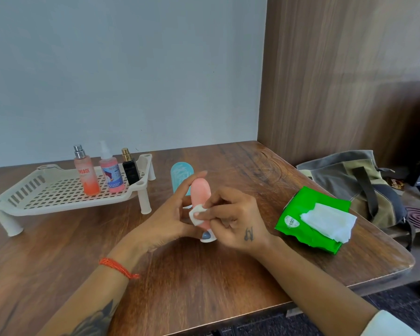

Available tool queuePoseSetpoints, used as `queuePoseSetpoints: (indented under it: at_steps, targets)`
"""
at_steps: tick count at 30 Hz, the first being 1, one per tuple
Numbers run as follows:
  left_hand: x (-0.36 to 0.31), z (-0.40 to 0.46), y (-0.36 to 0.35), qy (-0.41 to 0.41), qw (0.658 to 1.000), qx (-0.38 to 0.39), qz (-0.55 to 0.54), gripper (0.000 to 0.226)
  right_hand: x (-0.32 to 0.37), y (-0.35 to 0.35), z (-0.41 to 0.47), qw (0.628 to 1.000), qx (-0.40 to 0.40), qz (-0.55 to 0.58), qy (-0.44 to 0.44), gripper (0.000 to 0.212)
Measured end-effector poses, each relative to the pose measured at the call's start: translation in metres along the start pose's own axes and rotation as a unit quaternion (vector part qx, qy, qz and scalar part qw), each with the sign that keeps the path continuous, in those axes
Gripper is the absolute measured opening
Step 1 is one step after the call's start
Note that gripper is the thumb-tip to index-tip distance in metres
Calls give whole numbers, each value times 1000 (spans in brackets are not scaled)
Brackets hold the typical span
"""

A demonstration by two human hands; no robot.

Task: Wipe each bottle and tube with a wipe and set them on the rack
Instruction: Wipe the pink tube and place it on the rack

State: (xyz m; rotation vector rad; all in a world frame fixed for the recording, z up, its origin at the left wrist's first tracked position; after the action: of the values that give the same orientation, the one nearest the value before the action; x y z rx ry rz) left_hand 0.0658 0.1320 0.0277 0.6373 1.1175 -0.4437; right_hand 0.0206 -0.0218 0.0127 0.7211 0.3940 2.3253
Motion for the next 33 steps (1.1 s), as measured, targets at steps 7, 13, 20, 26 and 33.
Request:
queuePoseSetpoints:
  at_steps: [7,13,20,26,33]
  targets:
    - [1,0,0,2,1000,-3,2,107,-5,1,2,997,-60,7,-49,21]
    - [2,1,-2,-8,1000,3,11,109,-8,-7,6,994,-80,-67,-34,29]
    - [2,0,0,-1,1000,-6,4,109,-4,-2,0,998,-8,-46,32,25]
    - [2,0,0,3,1000,1,17,109,-4,1,0,999,6,30,-39,20]
    - [-1,0,-2,-11,1000,3,17,107,-9,-4,3,992,-92,-86,10,28]
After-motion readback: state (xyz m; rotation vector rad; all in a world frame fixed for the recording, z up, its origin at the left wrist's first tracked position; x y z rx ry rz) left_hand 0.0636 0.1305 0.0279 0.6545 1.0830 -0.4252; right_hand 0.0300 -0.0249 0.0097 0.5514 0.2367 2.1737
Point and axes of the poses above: each hand's wrist, its own z-axis towards the middle knuckle, its own y-axis out of the back of the hand, x = y × z, the point moved 1 cm from there along z, towards the middle knuckle, and after that the axes turned 11 degrees about -y, right-handed, at the moved point
